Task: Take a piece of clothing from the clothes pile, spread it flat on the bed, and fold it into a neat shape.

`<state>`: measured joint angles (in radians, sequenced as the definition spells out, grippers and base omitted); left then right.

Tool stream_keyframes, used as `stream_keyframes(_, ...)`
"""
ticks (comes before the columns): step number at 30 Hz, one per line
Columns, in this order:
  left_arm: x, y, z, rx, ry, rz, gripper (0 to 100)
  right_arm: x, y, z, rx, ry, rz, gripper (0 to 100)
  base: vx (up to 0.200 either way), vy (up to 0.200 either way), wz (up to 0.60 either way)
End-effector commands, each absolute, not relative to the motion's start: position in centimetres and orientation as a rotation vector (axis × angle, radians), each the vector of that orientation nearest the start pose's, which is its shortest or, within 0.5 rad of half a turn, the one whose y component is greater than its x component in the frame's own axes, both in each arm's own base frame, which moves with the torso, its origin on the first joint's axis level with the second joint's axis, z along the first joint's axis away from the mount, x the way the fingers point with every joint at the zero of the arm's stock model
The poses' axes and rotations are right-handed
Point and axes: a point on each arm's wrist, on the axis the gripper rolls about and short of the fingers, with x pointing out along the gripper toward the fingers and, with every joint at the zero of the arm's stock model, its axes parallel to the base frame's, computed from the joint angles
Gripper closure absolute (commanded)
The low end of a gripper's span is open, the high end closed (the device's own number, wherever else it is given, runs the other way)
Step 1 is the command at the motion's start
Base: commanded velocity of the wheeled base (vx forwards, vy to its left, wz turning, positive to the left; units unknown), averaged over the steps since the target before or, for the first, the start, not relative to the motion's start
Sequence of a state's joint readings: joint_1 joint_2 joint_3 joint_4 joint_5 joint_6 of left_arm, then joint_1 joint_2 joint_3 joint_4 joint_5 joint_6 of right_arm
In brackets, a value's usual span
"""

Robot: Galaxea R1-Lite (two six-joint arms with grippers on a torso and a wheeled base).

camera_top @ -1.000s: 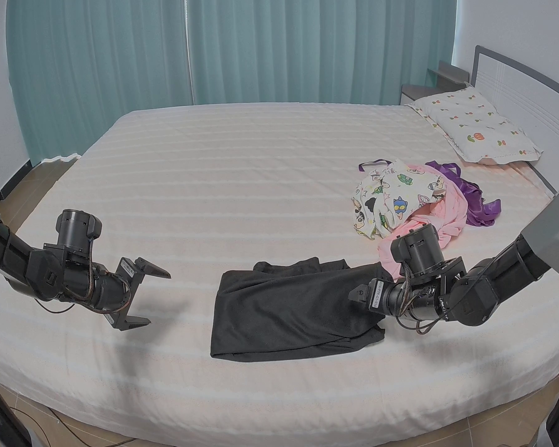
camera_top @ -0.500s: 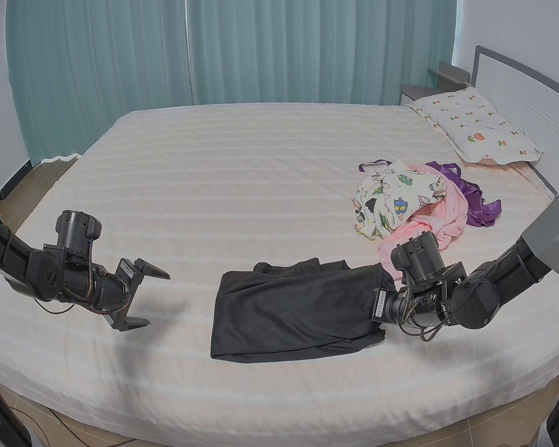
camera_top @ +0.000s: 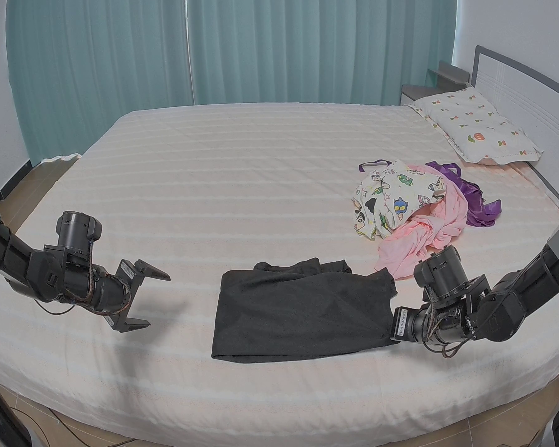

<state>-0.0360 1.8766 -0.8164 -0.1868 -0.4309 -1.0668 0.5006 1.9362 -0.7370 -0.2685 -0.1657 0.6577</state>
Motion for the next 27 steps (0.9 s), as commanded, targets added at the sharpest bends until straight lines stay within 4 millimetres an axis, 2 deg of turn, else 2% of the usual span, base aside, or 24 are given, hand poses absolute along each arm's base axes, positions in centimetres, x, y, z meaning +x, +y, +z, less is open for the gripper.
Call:
stream_keyframes(1, 30.6, -2.1, 9.2, -1.15, 1.031, 0.068, 0, 26.5, 13.7, 5.9, 0.301, 0.949, -0.004, 0, 0.0, 0.0, 0.0)
stream_keyframes(4, 30.6, -2.1, 9.2, -1.15, 1.033, 0.069, 0, 26.5, 13.7, 6.3, 0.305, 0.937, 0.001, 0, 0.0, 0.0, 0.0)
stream_keyframes(6, 30.6, -2.1, 9.1, -1.15, 1.034, 0.07, 0, 27.0, 13.5, 7.5, 0.335, 0.89, 0.002, 0, 0.0, 0.0, 0.0)
stream_keyframes(7, 30.6, -2.1, 9.1, -1.15, 1.034, 0.07, 0, 27.8, 13.1, 8.3, 0.365, 0.849, 0.001, 0, 0.0, 0.0, 0.0)
stream_keyframes(8, 30.6, -2.1, 9.1, -1.15, 1.034, 0.07, 0, 27.8, 13.1, 8.3, 0.365, 0.849, 0.001, 0, 0.0, 0.0, 0.0)
stream_keyframes(10, 30.6, -2.1, 9.1, -1.15, 1.035, 0.071, 0, 29.7, 12.8, 9.3, 0.418, 0.807, 0.013, 0, 0.0, 0.0, 0.0)
stream_keyframes(11, 30.6, -2.2, 9.1, -1.149, 1.036, 0.07, 0, 31.0, 12.8, 9.2, 0.436, 0.803, 0.014, 0, 0.0, 0.0, 0.0)
stream_keyframes(17, 30.5, -2.3, 9.0, -1.146, 1.044, 0.068, 0, 34.6, 14.2, 7.3, 0.51, 0.809, -0.011, 0, 0.0, 0.0, 0.0)
stream_keyframes(22, 30.6, -2.6, 8.7, -1.141, 1.057, 0.066, 0, 36.7, 14.8, 5.8, 0.546, 0.824, -0.032, 0, 0.0, 0.0, 0.0)
stream_keyframes(26, 30.7, -2.7, 8.5, -1.141, 1.063, 0.068, 0, 37.9, 14.7, 5.4, 0.558, 0.805, -0.037, 0, 0.0, 0.0, 0.0)
stream_keyframes(27, 30.7, -2.7, 8.5, -1.141, 1.063, 0.068, 0, 38.2, 14.7, 5.3, 0.56, 0.8, -0.039, 100, 0.0, 0.0, 0.0)
